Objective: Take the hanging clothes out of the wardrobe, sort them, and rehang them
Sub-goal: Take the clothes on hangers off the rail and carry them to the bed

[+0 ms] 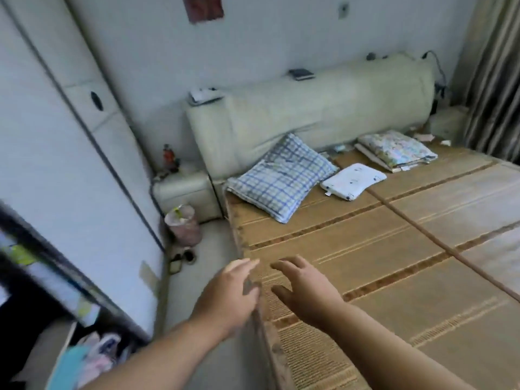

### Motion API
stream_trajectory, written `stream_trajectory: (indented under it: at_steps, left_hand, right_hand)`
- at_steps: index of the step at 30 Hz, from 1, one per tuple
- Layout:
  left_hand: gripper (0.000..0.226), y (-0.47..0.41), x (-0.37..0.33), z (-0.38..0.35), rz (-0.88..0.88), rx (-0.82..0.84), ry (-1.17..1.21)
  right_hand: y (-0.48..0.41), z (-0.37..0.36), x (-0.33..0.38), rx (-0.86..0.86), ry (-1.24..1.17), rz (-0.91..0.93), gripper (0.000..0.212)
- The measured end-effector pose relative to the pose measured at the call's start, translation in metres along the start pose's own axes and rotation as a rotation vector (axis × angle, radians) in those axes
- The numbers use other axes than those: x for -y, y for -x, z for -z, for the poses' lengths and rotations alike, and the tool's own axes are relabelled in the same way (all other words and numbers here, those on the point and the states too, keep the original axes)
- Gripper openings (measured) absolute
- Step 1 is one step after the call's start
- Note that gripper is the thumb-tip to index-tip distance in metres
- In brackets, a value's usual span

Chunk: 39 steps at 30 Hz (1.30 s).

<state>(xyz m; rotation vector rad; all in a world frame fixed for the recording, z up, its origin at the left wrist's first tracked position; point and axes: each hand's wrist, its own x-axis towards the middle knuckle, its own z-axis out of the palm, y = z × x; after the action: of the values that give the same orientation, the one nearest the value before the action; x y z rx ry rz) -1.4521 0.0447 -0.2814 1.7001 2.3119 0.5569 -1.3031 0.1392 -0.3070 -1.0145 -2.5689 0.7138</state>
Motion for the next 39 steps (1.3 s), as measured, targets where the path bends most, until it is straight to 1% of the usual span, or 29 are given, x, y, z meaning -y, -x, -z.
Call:
stream_trajectory:
  at_steps: [5,10,15,20,22,24,26,29,31,34,36,39]
  left_hand:
    - [0.056,0.073,0.079,0.120,0.117,-0.282,-0.162]
    - [0.054,0.158,0.132,0.216,0.237,-0.532,-0.310]
    - [0.058,0.221,0.161,0.287,0.327,-0.721,-0.417]
    - [0.058,0.266,0.168,0.357,0.435,-0.894,-0.540]
    - [0.058,0.280,0.162,0.386,0.495,-0.980,-0.653]
    - [0.056,0.293,0.153,0.415,0.526,-1.083,-0.815]
    - [0.059,0.304,0.147,0.445,0.522,-1.183,-0.903]
    - [0.075,0.311,0.140,0.497,0.613,-1.321,-1.004]
    - [0.083,0.310,0.135,0.532,0.693,-1.409,-0.999]
    - [0.084,0.297,0.126,0.576,0.808,-1.515,-0.959]
    - [0.085,0.289,0.126,0.588,0.852,-1.563,-0.972]
    - [0.086,0.282,0.133,0.590,0.908,-1.617,-1.080]
  right_hand:
    - [-0.050,-0.018,0.156,0.008,0.062,0.353,0.051]
    - [-0.064,-0.043,0.304,0.010,0.077,0.621,0.052]
    - [-0.065,-0.056,0.421,-0.046,0.006,0.838,0.052]
    - [-0.078,-0.051,0.508,-0.077,-0.099,1.026,0.054]
    - [-0.085,-0.041,0.542,-0.081,-0.172,1.100,0.054]
    - [-0.091,-0.029,0.573,-0.080,-0.269,1.160,0.053]
    - [-0.100,-0.020,0.608,-0.083,-0.357,1.223,0.053]
    - [-0.116,-0.005,0.662,-0.072,-0.439,1.316,0.053]
    - [-0.127,0.003,0.694,-0.054,-0.472,1.361,0.054]
    - [-0.147,0.015,0.737,0.019,-0.524,1.393,0.055]
    - [-0.159,0.021,0.762,0.062,-0.559,1.403,0.051]
    - [-0.173,0.022,0.799,0.112,-0.579,1.424,0.042]
